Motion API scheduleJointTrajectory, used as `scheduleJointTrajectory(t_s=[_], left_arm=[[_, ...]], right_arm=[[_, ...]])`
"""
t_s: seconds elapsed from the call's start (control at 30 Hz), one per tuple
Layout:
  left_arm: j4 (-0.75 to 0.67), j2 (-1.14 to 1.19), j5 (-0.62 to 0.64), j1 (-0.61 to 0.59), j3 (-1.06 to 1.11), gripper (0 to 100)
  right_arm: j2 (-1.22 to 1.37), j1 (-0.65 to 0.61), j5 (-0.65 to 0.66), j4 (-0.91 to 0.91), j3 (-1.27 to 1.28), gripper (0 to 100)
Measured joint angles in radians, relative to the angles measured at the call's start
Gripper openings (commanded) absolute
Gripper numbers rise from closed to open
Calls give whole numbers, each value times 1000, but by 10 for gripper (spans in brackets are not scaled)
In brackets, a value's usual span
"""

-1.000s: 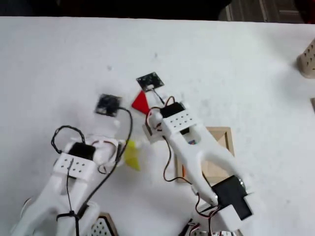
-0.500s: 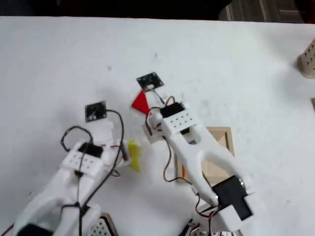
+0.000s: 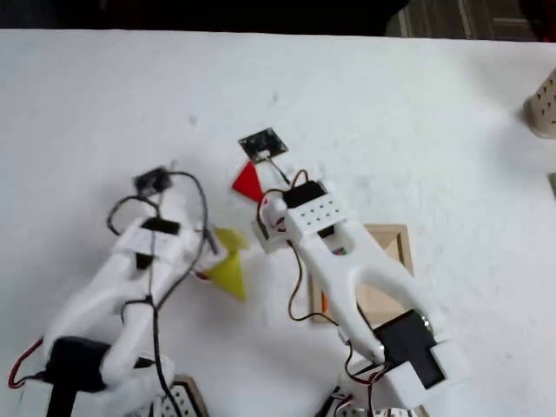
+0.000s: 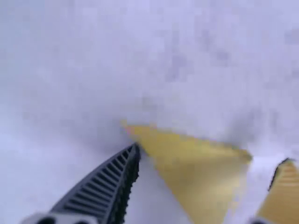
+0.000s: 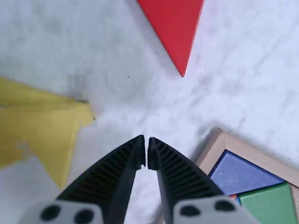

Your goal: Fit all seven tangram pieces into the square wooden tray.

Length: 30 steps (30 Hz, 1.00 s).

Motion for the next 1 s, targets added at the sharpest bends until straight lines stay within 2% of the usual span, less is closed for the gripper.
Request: scheduleJointTrajectory(t_s=[0.1,0.17,0.3,0.47,0.53,0.67,0.73,0.8,1.0], left_arm=[[0,29,2,-103,-41,402],[0,48,2,-124,-63,400],[0,74,2,-123,-78,404],[8,74,2,-57,-80,395],[11,74,2,-35,-80,348],[11,51,0,-8,-80,171],[11,26,0,2,-78,137],[11,12,-11,8,-77,155],[11,8,-48,69,-43,302]], right_arm=[[0,0,5,0,0,17],[0,0,5,0,0,17],[0,0,5,0,0,17],[0,0,5,0,0,17],[0,0,5,0,0,17],[0,0,5,0,0,17],[0,0,5,0,0,17],[0,0,5,0,0,17],[0,0,11,0,0,17]])
